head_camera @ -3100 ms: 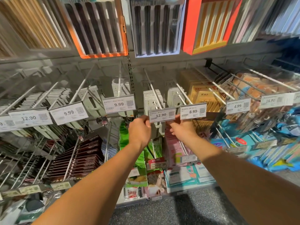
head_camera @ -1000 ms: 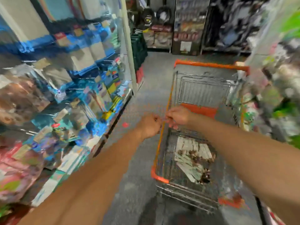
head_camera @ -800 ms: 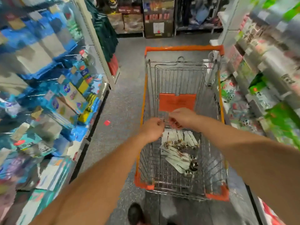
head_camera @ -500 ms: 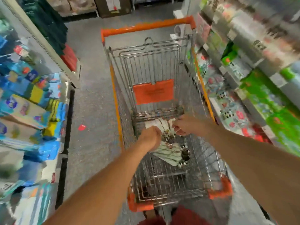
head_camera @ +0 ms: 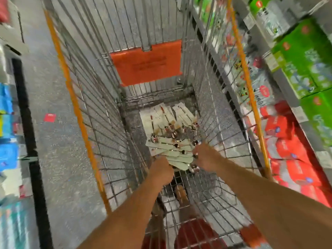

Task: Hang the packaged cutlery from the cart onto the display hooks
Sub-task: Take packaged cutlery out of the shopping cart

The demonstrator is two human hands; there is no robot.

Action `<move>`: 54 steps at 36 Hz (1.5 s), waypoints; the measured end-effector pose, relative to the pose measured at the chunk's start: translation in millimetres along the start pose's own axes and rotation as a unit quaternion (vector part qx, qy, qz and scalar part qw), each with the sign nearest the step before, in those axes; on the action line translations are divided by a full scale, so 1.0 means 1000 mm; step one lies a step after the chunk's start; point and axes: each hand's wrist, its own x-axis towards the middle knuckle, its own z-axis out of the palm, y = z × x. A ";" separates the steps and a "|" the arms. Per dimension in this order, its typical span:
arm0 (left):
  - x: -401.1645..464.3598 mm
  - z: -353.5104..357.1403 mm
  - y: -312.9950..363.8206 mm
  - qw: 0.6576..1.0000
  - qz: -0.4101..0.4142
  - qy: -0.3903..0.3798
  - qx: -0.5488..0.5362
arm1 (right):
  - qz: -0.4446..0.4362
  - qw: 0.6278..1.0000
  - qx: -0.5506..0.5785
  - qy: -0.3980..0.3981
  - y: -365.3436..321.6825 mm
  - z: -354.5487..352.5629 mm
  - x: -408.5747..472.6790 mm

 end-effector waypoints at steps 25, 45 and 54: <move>0.131 0.083 -0.065 0.932 -0.189 0.122 -0.285 | -0.162 0.965 -0.191 0.071 -0.030 0.063 0.124; 0.128 0.087 -0.065 0.929 -0.175 0.157 -0.287 | -0.243 0.909 -0.331 0.069 -0.037 0.050 0.137; 0.130 0.092 -0.067 0.927 -0.167 0.169 -0.289 | -0.203 0.912 -0.349 0.068 -0.035 0.046 0.129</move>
